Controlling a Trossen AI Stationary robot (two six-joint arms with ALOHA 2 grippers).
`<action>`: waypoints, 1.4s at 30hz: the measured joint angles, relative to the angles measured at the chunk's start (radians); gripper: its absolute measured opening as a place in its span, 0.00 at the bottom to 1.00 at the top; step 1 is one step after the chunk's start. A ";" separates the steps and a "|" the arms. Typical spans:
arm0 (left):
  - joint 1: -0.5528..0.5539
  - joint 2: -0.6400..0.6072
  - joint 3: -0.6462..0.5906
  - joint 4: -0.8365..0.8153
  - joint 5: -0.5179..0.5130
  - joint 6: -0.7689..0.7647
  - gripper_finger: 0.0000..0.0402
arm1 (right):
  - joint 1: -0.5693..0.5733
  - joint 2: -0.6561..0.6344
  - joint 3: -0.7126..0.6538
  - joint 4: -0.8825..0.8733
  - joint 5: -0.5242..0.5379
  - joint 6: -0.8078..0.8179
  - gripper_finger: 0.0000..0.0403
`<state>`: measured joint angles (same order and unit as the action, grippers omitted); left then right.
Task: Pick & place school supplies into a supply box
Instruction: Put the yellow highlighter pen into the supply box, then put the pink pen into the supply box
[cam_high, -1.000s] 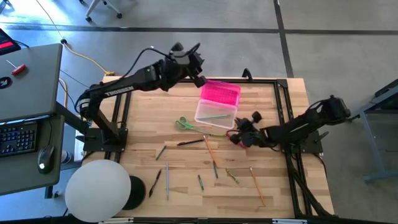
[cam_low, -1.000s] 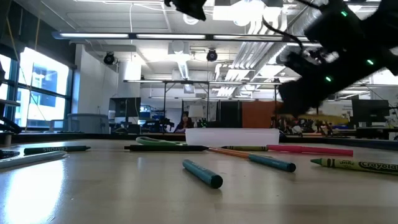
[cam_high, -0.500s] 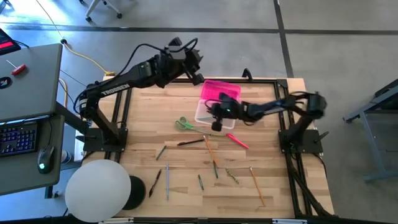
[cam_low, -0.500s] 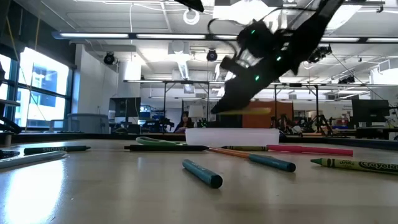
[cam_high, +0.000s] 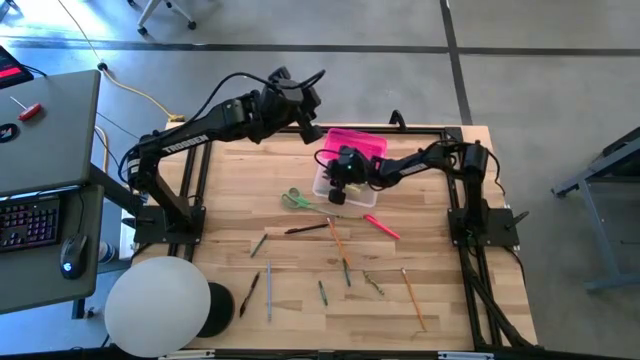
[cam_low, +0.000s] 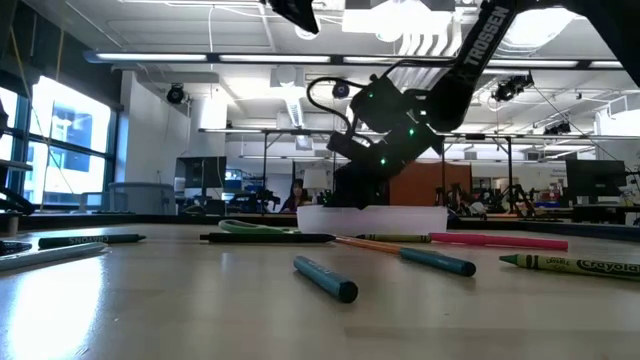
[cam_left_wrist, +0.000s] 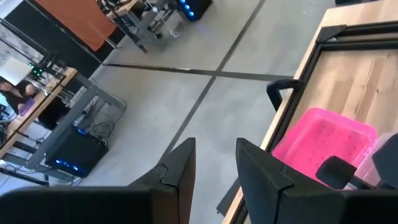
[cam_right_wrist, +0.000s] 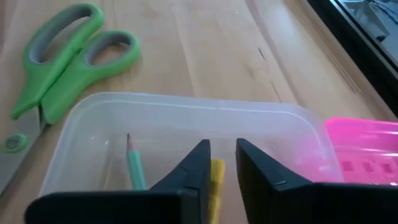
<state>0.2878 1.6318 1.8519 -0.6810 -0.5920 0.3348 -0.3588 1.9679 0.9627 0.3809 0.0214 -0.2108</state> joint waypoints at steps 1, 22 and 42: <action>0.000 0.000 0.000 -0.006 -0.002 -0.003 0.37 | -0.002 0.000 0.000 -0.001 0.000 0.000 0.16; 0.000 -0.019 -0.001 -0.034 0.001 -0.080 0.37 | 0.254 -0.572 -0.147 -0.542 0.183 0.244 0.18; 0.000 -0.019 -0.001 -0.023 0.051 -0.113 0.37 | 0.847 -0.637 -0.800 0.188 0.756 0.681 0.18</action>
<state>0.2878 1.6131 1.8511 -0.7040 -0.5409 0.2222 0.4880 1.3305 0.1622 0.5694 0.7771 0.4706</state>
